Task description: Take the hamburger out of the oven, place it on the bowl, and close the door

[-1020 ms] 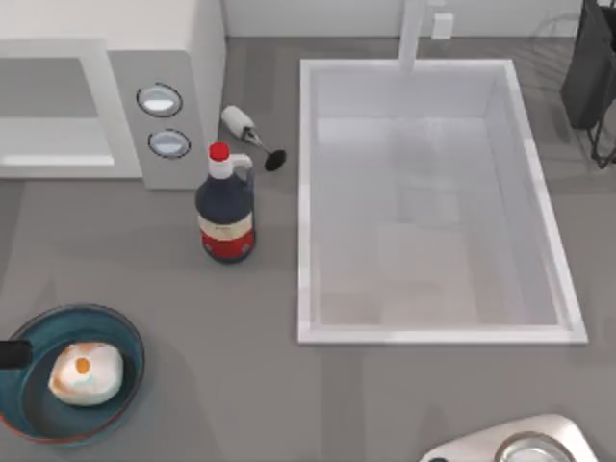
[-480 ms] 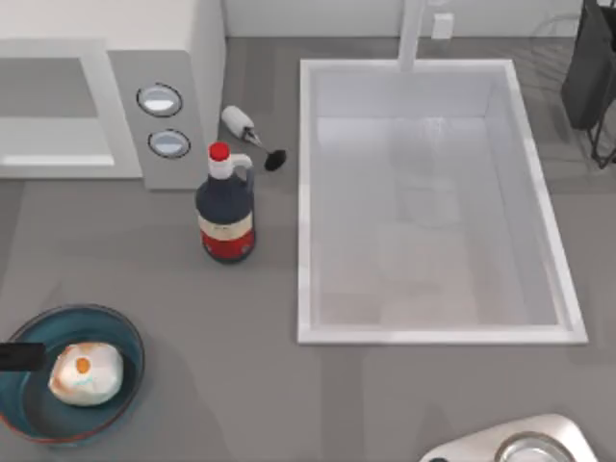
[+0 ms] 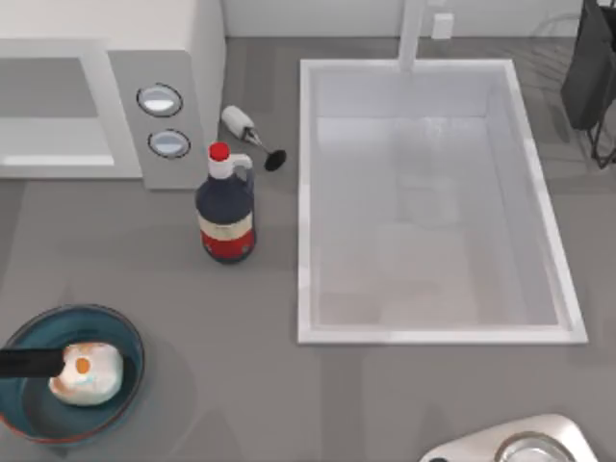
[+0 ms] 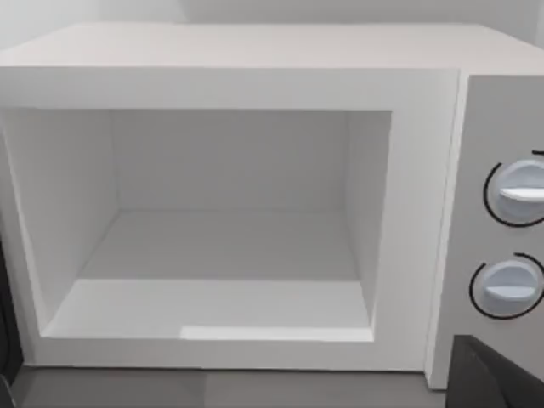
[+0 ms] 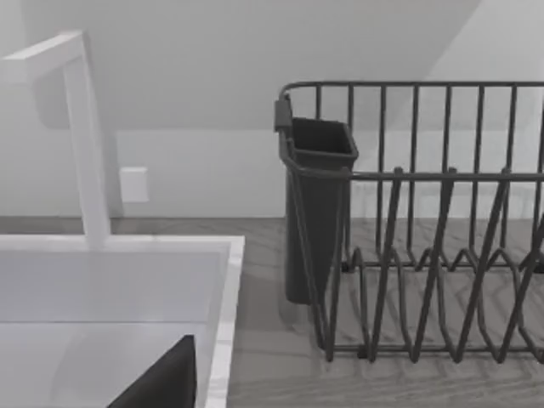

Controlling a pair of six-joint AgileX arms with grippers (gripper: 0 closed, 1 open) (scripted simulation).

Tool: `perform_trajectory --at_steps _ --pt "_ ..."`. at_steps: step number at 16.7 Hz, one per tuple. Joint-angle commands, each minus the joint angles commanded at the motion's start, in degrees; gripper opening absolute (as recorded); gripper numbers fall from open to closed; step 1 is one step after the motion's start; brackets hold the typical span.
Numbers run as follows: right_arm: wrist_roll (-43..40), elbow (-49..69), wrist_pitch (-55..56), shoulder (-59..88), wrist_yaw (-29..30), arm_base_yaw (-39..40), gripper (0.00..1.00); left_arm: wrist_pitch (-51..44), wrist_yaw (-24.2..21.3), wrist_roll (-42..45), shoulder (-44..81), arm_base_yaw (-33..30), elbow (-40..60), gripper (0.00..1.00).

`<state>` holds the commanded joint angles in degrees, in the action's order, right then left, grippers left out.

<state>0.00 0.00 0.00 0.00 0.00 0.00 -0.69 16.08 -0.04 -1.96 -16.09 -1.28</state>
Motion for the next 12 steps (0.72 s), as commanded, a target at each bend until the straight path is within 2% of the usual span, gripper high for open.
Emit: perform_trajectory --at_steps 3,8,12 --pt "0.0 0.0 0.0 0.0 0.0 0.0 1.0 -0.66 -1.2 -0.05 -0.7 1.22 -0.01 0.0" --pt "0.0 0.0 0.0 0.0 0.0 0.0 1.0 -5.08 -8.37 -0.15 -6.62 8.37 -1.46 0.0" --pt "0.0 0.0 0.0 0.0 0.0 0.0 1.0 -5.26 -8.57 -0.11 -6.88 8.52 -0.96 0.0"
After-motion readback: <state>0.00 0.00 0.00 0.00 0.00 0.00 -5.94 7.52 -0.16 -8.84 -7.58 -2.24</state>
